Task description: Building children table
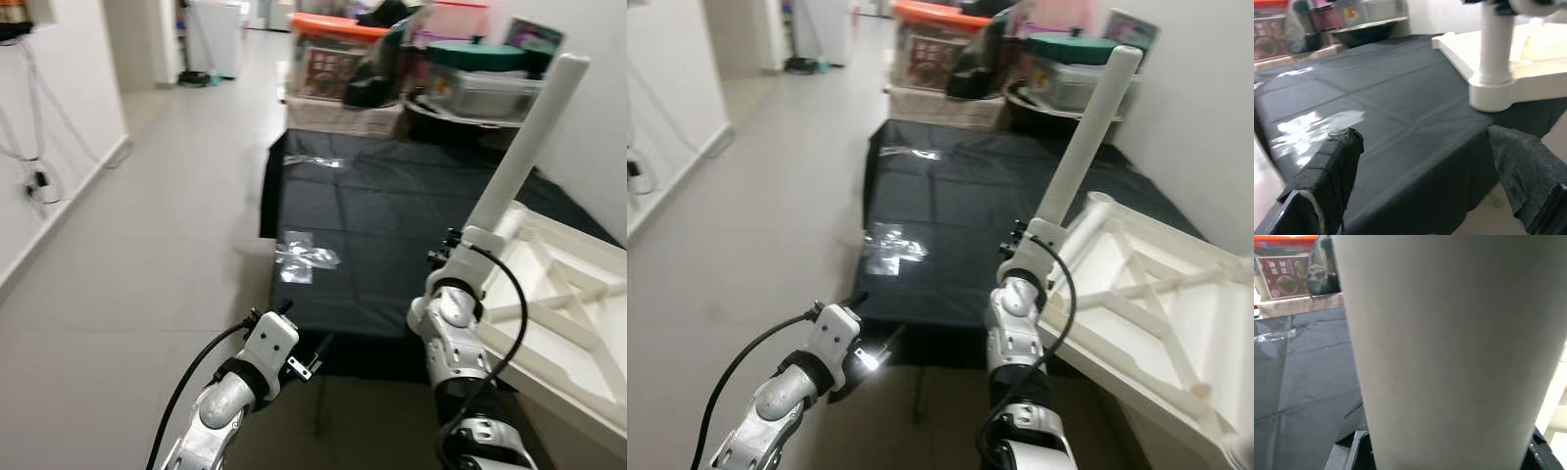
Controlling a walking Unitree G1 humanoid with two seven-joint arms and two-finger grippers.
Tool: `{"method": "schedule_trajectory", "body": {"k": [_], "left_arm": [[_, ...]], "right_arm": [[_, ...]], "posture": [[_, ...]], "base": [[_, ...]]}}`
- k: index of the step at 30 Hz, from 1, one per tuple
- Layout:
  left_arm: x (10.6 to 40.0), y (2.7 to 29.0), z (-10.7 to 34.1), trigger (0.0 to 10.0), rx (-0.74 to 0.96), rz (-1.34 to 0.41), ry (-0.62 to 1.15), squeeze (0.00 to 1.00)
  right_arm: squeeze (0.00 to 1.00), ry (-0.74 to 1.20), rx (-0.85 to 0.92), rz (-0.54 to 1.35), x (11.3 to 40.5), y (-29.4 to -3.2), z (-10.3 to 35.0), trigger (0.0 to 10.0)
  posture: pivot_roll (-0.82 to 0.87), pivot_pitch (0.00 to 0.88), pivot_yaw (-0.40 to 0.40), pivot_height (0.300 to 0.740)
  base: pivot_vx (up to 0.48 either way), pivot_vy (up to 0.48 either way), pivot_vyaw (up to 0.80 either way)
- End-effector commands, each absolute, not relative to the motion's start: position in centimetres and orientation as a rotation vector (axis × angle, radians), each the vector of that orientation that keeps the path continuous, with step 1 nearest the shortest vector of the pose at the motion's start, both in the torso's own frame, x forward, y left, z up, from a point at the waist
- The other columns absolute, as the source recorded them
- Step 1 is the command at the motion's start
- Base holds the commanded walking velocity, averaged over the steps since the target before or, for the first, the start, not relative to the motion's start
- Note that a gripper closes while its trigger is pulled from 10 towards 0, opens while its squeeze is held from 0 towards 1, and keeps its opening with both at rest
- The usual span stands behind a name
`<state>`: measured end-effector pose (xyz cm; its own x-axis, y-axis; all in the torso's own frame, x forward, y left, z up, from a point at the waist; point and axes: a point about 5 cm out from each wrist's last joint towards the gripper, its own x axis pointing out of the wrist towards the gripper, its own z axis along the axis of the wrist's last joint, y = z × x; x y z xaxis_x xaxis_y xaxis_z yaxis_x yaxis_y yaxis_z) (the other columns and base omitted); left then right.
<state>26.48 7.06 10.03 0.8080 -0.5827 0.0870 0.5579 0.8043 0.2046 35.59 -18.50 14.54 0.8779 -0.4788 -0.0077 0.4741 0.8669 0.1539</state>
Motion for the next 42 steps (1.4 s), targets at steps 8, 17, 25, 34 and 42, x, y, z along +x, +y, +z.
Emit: {"method": "schedule_trajectory", "body": {"k": [8,17,25,34,42], "left_arm": [[26.5,7.0,10.0,10.0,0.168,-0.614,-0.140,0.00],[26.6,6.9,10.0,10.0,0.163,-0.612,-0.142,0.00],[26.6,6.8,10.0,10.0,0.163,-0.612,-0.146,0.00],[26.6,6.7,10.0,10.0,0.166,-0.612,-0.149,0.00],[26.3,6.7,10.0,10.0,0.165,-0.612,-0.148,0.00]], "right_arm": [[0.00,-0.050,0.164,-0.367,36.2,-17.2,13.7,10.0],[0.00,-0.122,0.092,0.155,36.5,-18.2,15.8,10.0],[0.00,0.090,0.022,0.831,35.4,-16.5,14.9,10.0],[0.00,0.126,0.058,1.031,36.3,-14.5,15.5,10.0],[0.00,0.073,0.091,1.054,36.0,-13.5,15.5,0.0]], "posture": [[0.15,0.000,-0.111,0.740],[0.15,0.000,-0.114,0.740],[0.16,0.000,-0.127,0.740],[0.17,0.000,-0.137,0.740],[0.17,0.000,-0.142,0.740]], "base": [[0.000,0.000,0.00],[0.000,0.000,0.00],[0.000,0.000,0.00],[0.000,0.000,0.00],[0.000,0.000,0.00]]}}
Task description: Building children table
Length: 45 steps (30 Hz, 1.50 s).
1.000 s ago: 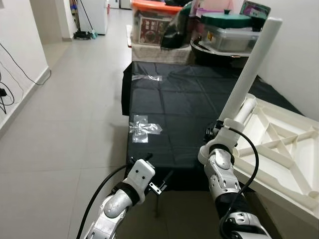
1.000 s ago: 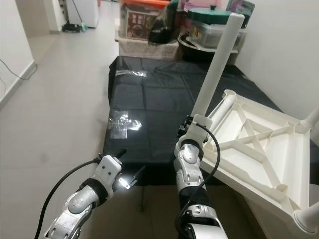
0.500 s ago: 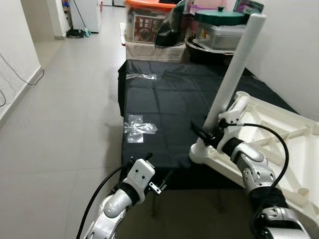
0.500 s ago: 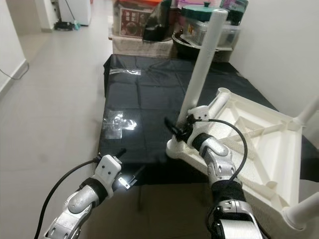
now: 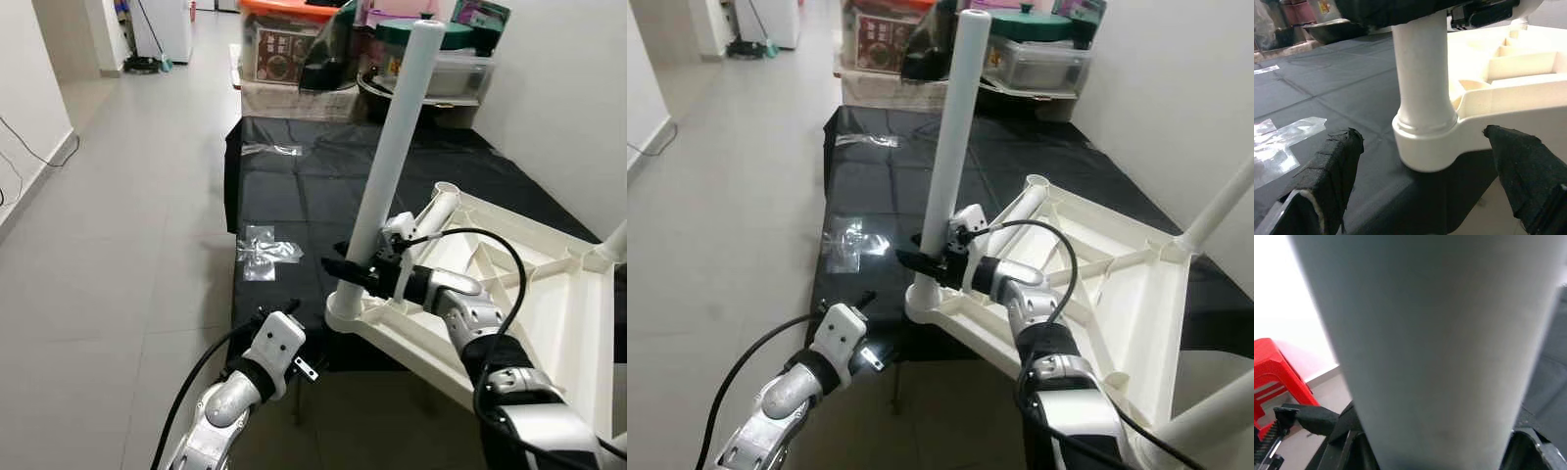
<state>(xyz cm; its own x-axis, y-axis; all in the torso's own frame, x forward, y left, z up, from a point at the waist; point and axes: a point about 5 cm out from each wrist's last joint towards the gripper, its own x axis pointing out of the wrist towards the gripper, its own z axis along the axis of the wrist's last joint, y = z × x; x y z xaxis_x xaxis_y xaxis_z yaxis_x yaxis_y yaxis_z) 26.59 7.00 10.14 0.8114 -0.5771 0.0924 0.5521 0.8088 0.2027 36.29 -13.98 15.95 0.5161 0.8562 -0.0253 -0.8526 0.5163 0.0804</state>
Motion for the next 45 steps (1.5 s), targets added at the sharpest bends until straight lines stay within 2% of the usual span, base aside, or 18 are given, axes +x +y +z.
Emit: {"method": "schedule_trajectory", "body": {"k": [1,4,5,7,8,9,11,20,21,22,23,24,25,28,29,31,32,45], "left_arm": [[26.3,6.7,10.0,10.0,0.165,-0.612,-0.148,0.00],[26.3,6.8,10.0,10.0,0.163,-0.612,-0.146,0.00],[26.3,6.8,10.0,10.0,0.163,-0.612,-0.146,0.00],[26.3,6.9,9.9,10.0,0.163,-0.613,-0.144,0.00],[26.3,6.9,9.9,10.0,0.162,-0.614,-0.143,0.00],[26.3,6.9,9.9,10.0,0.162,-0.614,-0.143,0.00],[26.3,6.9,9.9,10.0,0.163,-0.616,-0.141,0.00],[26.3,6.8,9.8,10.0,0.167,-0.619,-0.139,0.00],[26.3,6.8,9.8,10.0,0.167,-0.619,-0.139,0.00],[26.3,6.8,9.8,10.0,0.168,-0.619,-0.139,0.00],[26.3,6.8,9.8,10.0,0.168,-0.620,-0.139,0.00],[26.3,6.8,9.8,10.0,0.168,-0.620,-0.139,0.00],[26.3,6.8,9.8,10.0,0.168,-0.620,-0.138,0.00],[26.3,6.8,9.8,10.0,0.168,-0.620,-0.137,0.00],[26.3,6.8,9.8,10.0,0.168,-0.621,-0.137,0.00],[26.4,6.8,9.8,10.0,0.167,-0.621,-0.137,0.00],[26.4,6.8,9.8,10.0,0.167,-0.621,-0.137,0.00],[26.3,6.9,10.0,10.0,0.162,-0.619,-0.136,0.00]], "right_arm": [[0.00,0.073,0.091,1.054,36.0,-13.5,15.5,0.0],[0.00,0.070,0.064,0.519,38.1,-15.5,15.1,0.0],[0.00,0.070,0.064,0.519,38.1,-15.5,15.1,0.0],[0.00,0.089,0.090,0.089,38.7,-18.3,14.6,0.0],[0.00,0.103,0.096,-0.127,38.3,-20.0,14.1,0.0],[0.00,0.103,0.096,-0.127,38.3,-20.0,14.1,0.0],[0.00,0.091,0.072,-0.429,36.7,-22.0,13.4,0.0],[0.00,0.039,0.123,-0.662,33.9,-20.3,13.0,0.0],[0.00,0.022,0.133,-0.645,34.2,-19.7,13.2,3.8],[0.00,0.011,0.138,-0.633,34.4,-19.3,13.3,10.0],[0.19,-0.012,0.145,-0.608,34.8,-18.9,13.6,10.0],[0.19,-0.012,0.145,-0.608,34.8,-18.9,13.6,10.0],[1.00,-0.043,0.130,-0.591,35.0,-18.8,13.9,10.0],[1.00,-0.070,0.103,-0.579,35.1,-18.8,14.3,10.0],[0.22,-0.072,0.078,-0.591,35.0,-19.1,14.3,10.0],[0.22,-0.071,0.064,-0.600,35.0,-19.3,14.4,10.0],[0.00,-0.071,0.040,-0.637,34.6,-19.7,14.5,10.0],[0.00,-0.012,-0.022,-0.786,30.4,-22.5,12.4,10.0]], "posture": [[0.17,0.000,-0.142,0.740],[0.17,0.000,-0.136,0.740],[0.17,0.000,-0.136,0.740],[0.16,0.000,-0.127,0.740],[0.15,0.000,-0.122,0.740],[0.15,0.000,-0.122,0.740],[0.15,0.000,-0.118,0.740],[0.15,0.000,-0.119,0.740],[0.15,0.000,-0.119,0.740],[0.15,0.000,-0.119,0.740],[0.15,0.000,-0.119,0.740],[0.15,0.000,-0.119,0.740],[0.15,0.000,-0.119,0.740],[0.15,0.000,-0.119,0.740],[0.15,0.000,-0.117,0.740],[0.15,0.000,-0.117,0.740],[0.15,0.000,-0.117,0.740],[0.13,0.000,-0.111,0.740]], "base": [[0.000,0.000,0.00],[0.000,0.000,0.00],[0.000,0.000,0.00],[0.000,0.000,0.00],[0.000,0.000,0.00],[0.000,0.000,0.00],[0.000,0.000,0.00],[0.000,0.000,0.00],[0.000,0.000,0.00],[0.000,0.000,0.00],[0.000,0.000,0.00],[0.000,0.000,0.00],[0.000,0.000,0.00],[0.000,0.000,0.00],[0.000,0.000,0.00],[0.000,0.000,0.00],[0.000,0.000,0.00],[0.000,0.000,0.00]]}}
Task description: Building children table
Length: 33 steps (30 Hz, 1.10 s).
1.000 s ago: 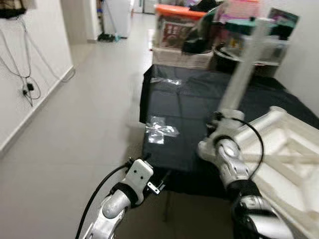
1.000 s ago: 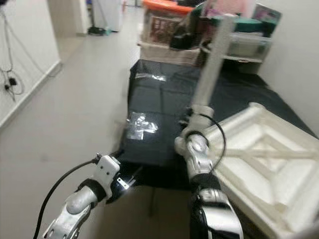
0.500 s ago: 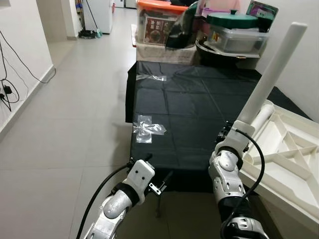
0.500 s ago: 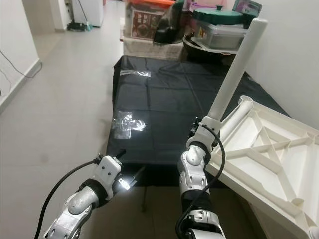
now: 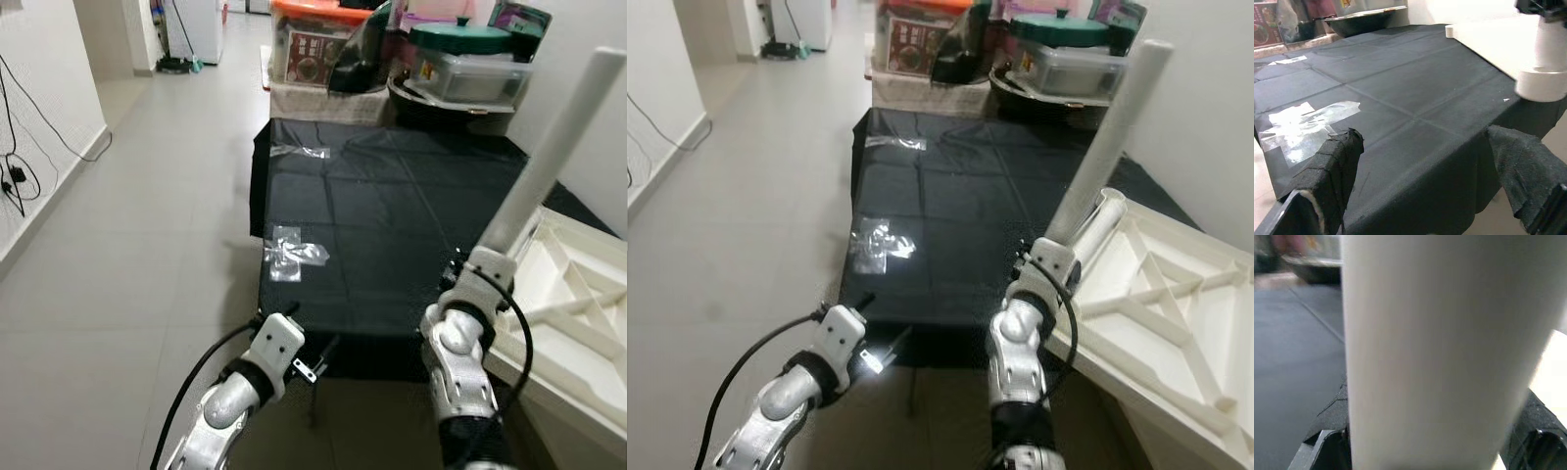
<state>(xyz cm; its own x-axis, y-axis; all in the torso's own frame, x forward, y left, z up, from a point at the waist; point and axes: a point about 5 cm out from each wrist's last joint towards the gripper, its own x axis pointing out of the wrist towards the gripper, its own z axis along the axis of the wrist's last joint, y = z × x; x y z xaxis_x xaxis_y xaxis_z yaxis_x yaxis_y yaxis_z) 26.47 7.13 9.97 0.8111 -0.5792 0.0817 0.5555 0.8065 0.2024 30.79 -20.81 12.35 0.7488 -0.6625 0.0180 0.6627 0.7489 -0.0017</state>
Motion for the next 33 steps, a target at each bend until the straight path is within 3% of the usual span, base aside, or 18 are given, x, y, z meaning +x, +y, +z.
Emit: {"method": "schedule_trajectory", "body": {"k": [1,9,16,22,24,33], "left_arm": [[26.3,6.9,10.0,10.0,0.162,-0.619,-0.136,0.00],[26.2,6.9,10.0,10.0,0.161,-0.620,-0.136,0.00],[26.2,6.9,10.0,10.0,0.162,-0.616,-0.138,0.00],[26.3,7.0,10.1,10.0,0.163,-0.616,-0.138,0.00],[26.3,7.0,10.1,10.0,0.164,-0.618,-0.137,0.00],[26.2,7.0,10.1,10.0,0.163,-0.617,-0.137,0.00]], "right_arm": [[0.00,-0.012,-0.022,-0.786,30.4,-22.5,12.4,10.0],[0.00,-0.048,-0.055,-0.842,30.9,-24.9,13.5,10.0],[0.00,-0.102,-0.071,-0.879,31.5,-29.4,16.1,10.0],[0.00,-0.108,-0.062,-0.816,31.6,-29.1,16.1,10.0],[0.00,-0.069,-0.054,-0.755,31.6,-27.3,15.0,10.0],[0.00,-0.013,-0.031,-0.688,32.0,-24.6,13.8,10.0]], "posture": [[0.13,0.000,-0.111,0.740],[0.13,0.000,-0.107,0.740],[0.13,0.000,-0.114,0.740],[0.13,0.000,-0.111,0.740],[0.13,0.000,-0.109,0.740],[0.13,0.000,-0.110,0.740]], "base": [[0.000,0.000,0.00],[0.000,0.000,0.00],[0.000,0.000,0.00],[0.000,0.000,0.00],[0.000,0.000,0.00],[0.000,0.000,0.00]]}}
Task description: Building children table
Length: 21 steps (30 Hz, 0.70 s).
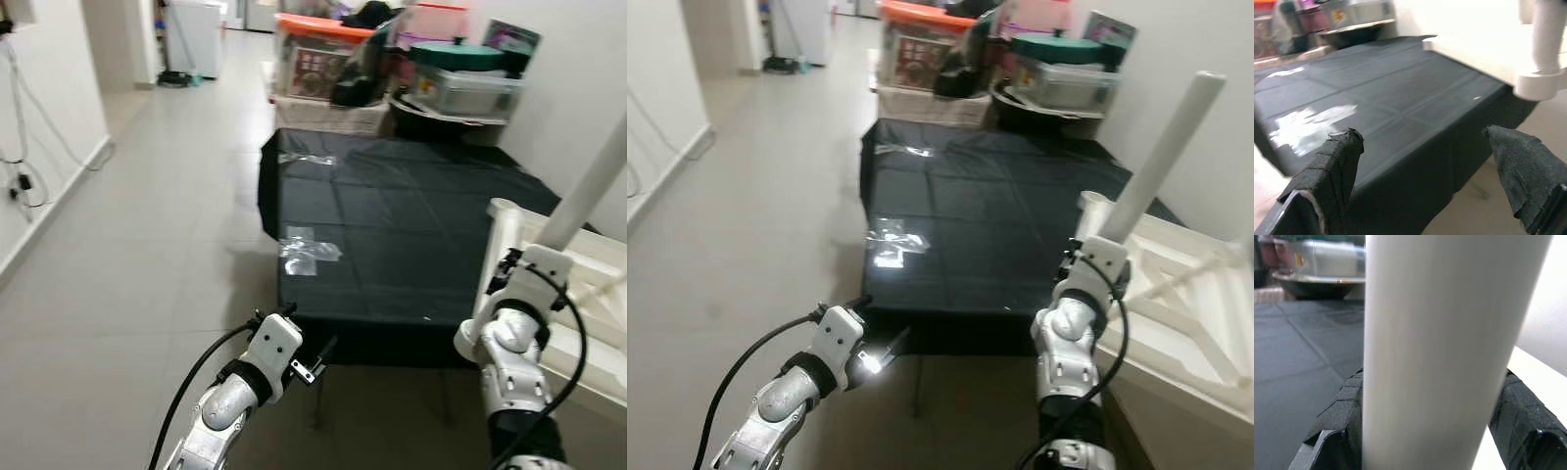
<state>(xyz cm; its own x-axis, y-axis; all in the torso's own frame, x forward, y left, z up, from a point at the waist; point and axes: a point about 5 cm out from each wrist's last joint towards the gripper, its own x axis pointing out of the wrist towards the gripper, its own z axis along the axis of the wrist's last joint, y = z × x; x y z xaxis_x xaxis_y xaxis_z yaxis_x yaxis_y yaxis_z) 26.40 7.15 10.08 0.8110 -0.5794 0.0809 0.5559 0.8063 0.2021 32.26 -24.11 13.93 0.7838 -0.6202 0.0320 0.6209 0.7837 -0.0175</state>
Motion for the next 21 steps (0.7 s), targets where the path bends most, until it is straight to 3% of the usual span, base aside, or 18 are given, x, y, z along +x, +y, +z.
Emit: {"method": "schedule_trajectory", "body": {"k": [1,8,21], "left_arm": [[26.2,7.0,10.1,10.0,0.162,-0.617,-0.137,0.00],[26.1,6.9,10.1,10.0,0.159,-0.618,-0.136,0.00],[26.0,6.9,10.0,10.0,0.154,-0.619,-0.130,0.00]], "right_arm": [[0.00,-0.001,-0.011,-0.654,32.1,-23.9,13.6,10.0],[0.00,-0.008,0.023,-0.492,32.5,-21.6,13.7,10.0],[0.00,-0.015,-0.041,-0.545,33.0,-23.3,16.3,10.0]], "posture": [[0.13,0.000,-0.110,0.740],[0.13,0.000,-0.110,0.740],[0.12,0.000,-0.117,0.740]], "base": [[0.000,0.000,0.00],[0.000,0.000,0.00],[0.000,0.000,0.00]]}}
